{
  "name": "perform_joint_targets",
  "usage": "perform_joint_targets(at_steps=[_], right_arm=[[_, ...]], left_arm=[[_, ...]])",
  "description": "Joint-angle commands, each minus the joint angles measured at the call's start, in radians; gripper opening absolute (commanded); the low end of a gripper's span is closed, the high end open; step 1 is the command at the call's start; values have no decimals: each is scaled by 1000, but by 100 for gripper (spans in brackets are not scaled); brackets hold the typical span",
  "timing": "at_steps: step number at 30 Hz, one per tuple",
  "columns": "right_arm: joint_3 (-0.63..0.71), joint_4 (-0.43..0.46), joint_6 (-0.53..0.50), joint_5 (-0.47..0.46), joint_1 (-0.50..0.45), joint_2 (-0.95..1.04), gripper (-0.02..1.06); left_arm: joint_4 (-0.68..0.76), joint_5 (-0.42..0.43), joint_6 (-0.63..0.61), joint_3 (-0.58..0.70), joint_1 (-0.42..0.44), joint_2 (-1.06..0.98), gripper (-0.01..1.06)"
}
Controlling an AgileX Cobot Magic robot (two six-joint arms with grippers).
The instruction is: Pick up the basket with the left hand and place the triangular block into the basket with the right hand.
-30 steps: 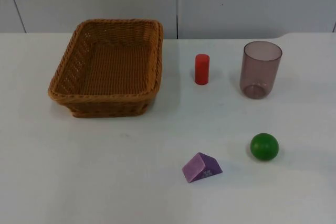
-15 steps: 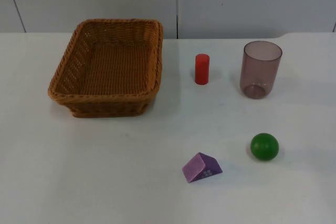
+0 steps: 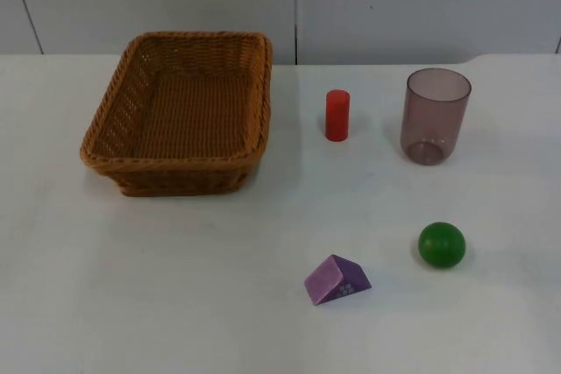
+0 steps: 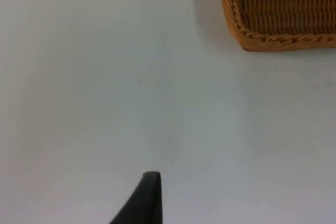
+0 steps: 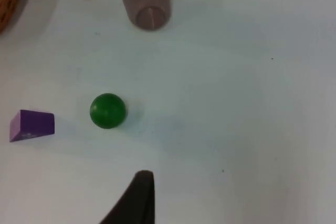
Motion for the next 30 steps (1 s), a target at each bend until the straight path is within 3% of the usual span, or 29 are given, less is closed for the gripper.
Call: perform_joint_targets(at_steps=[1,8,12,16,28,30], right_arm=[[-6,-2,-8,-16,-4,1,105],[-6,-4,-8,-16,-4,1,105],[-6,-4,-8,-16,-4,1,105],[-6,-5,-8,-16,-4,1,105],[-6,-4,-8,-32,-4,1,105],[-6,-4,-8,-34,-4,1,105]], left_arm=[[-7,-49,20,-76,-2,150,105],[-87,-42,133,-226,-2,430,105],[-218,-171,284,-253,-2,575,105],[-218,-268,289,-293,-2,657,105],[-222,-253,296,-579,-2,927,105],[-224,-291,298,-624,-14,986,105]])
